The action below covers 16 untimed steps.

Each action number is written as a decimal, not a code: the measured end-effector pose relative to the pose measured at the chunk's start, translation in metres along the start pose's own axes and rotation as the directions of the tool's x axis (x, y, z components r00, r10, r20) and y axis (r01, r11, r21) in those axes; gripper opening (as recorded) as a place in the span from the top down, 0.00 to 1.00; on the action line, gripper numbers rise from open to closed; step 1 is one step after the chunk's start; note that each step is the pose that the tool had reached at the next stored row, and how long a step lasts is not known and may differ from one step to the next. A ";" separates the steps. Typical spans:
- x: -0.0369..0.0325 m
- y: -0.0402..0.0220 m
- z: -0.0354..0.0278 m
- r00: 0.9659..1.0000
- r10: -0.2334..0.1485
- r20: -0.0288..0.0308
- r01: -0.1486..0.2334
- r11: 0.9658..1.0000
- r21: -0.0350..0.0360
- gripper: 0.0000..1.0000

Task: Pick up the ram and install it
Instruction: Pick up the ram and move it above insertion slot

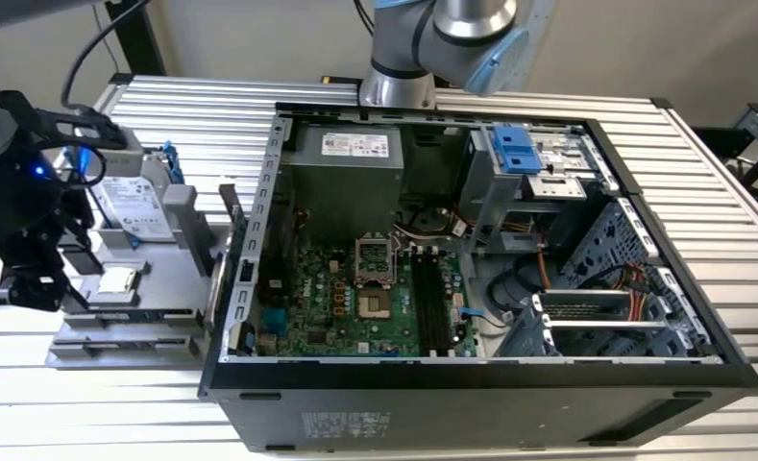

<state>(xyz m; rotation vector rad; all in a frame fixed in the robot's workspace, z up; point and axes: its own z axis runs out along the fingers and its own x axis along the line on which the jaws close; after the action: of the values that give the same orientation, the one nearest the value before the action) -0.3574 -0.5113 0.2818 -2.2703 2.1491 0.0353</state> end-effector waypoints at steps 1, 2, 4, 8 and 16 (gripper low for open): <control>0.0001 0.0000 0.0009 1.000 0.000 0.000 0.000 1.000 0.000 0.00; 0.0001 0.0000 0.0017 1.000 0.000 0.000 0.000 1.000 0.000 0.00; 0.0003 0.0000 0.0035 1.000 0.001 0.000 -0.001 1.000 0.000 0.00; 0.0007 0.0000 0.0071 1.000 0.001 0.000 -0.001 1.000 0.000 0.00; 0.0025 0.0000 0.0139 1.000 0.002 0.000 -0.002 1.000 0.000 0.00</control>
<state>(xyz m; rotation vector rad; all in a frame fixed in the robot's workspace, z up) -0.3573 -0.5135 0.2678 -2.2677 2.1518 0.0353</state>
